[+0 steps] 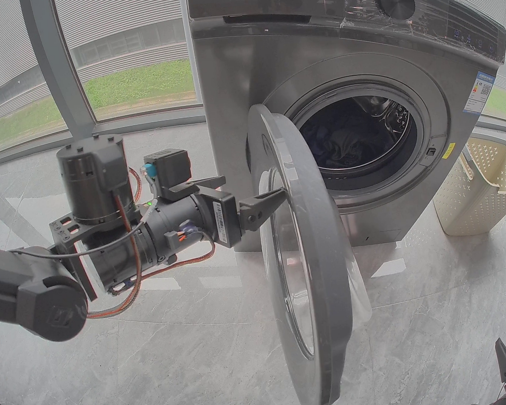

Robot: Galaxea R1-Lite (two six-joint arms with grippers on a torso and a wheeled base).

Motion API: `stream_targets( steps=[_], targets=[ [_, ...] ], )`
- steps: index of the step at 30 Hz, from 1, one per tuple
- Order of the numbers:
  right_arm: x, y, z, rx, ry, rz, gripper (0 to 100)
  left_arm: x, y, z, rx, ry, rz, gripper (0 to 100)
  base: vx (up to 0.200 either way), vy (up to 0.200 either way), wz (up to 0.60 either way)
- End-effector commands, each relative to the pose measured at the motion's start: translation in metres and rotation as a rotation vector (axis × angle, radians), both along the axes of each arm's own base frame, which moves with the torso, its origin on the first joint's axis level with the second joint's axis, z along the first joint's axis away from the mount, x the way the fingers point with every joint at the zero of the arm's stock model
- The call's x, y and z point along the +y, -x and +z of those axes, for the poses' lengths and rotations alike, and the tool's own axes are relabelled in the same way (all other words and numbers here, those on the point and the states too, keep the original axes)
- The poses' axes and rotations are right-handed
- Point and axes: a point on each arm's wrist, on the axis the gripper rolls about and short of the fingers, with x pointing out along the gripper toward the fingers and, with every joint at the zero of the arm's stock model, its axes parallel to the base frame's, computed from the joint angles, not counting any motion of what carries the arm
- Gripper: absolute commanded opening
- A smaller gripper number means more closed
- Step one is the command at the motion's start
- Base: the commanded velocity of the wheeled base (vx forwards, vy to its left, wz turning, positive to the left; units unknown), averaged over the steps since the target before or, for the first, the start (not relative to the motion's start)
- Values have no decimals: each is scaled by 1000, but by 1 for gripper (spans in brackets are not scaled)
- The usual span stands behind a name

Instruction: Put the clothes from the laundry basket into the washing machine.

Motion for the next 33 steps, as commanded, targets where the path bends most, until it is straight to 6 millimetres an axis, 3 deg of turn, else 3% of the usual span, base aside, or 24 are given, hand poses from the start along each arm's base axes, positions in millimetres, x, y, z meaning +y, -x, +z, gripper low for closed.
stream_targets(
  steps=[1, 18, 33],
  targets=[
    [0, -1, -5, 10, 0, 1, 100, -12, -12, -8, 15, -10, -8, 100, 0, 0, 0],
    [0, -1, -5, 10, 0, -1, 100, -47, -39, -10, 5, 9, -29, 100, 0, 0, 0],
    [0, -1, -5, 10, 0, -1, 100, -62, -53, 17, -14, 63, -32, 100, 0, 0, 0]
  ],
)
